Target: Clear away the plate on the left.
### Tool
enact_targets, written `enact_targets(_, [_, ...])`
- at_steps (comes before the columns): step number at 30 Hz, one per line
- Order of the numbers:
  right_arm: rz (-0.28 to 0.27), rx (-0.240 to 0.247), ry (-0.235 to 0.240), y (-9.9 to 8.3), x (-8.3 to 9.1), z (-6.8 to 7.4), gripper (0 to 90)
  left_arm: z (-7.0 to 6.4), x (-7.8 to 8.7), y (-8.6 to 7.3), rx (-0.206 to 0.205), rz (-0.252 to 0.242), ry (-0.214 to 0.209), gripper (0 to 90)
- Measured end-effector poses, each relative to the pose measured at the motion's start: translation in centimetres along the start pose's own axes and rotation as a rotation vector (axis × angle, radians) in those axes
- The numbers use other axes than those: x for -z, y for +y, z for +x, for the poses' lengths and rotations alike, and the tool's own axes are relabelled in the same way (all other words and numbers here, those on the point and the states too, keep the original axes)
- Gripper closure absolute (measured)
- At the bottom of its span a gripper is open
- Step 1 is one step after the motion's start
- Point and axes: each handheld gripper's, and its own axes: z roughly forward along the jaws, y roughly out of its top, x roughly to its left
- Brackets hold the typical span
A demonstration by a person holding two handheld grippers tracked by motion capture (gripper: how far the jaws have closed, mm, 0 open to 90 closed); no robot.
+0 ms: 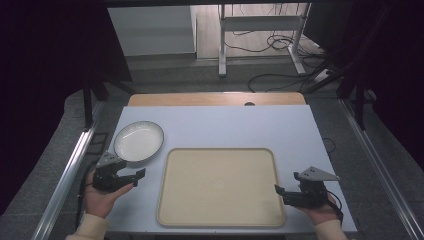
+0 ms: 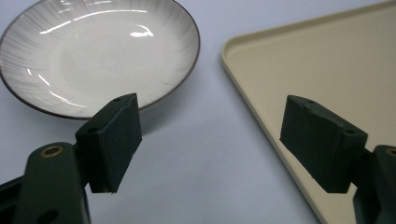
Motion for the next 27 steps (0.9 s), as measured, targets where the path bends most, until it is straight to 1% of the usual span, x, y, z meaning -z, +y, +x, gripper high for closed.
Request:
enact_targets(3, [-0.004,0.002,0.004,0.0,0.1,-0.1,17.1,0.3,-0.3,0.5,0.007,0.000,-0.011,19.8])
enact_targets(6, [-0.002,0.001,0.002,0.0,0.0,-0.2,17.1,0.4,-0.7,0.9,-0.019,0.006,-0.011,19.1])
enact_targets(9, [0.004,0.003,-0.003,-0.1,0.0,-0.2,17.4,0.5,-0.8,1.3,-0.025,-0.001,0.000,19.1])
enact_targets(11, [0.006,0.011,-0.003,-0.1,0.0,-0.2,17.5,0.7,-0.8,1.8,-0.018,-0.004,-0.004,19.1])
enact_targets(16, [0.004,0.010,-0.006,-0.1,0.0,-0.1,17.7,1.5,-1.1,2.7,-0.015,0.001,-0.004,19.1])
enact_targets(17, [0.003,0.009,-0.006,-0.1,0.0,-0.1,17.7,1.7,-1.1,2.9,-0.006,0.000,-0.007,19.9])
enact_targets(19, [0.002,0.007,-0.008,0.0,0.1,-0.1,17.7,2.3,-1.2,3.3,0.006,0.004,-0.028,21.4])
enact_targets(21, [0.004,0.005,-0.009,0.0,0.0,-0.1,17.6,2.6,-1.4,3.4,0.013,0.010,-0.019,21.7])
enact_targets(24, [0.006,0.008,-0.008,0.0,0.0,-0.1,17.7,3.3,-1.6,3.7,0.035,0.014,-0.026,21.5])
enact_targets(27, [0.009,0.012,-0.008,-0.1,0.0,-0.1,17.6,3.7,-2.0,4.0,0.038,0.022,-0.021,20.8])
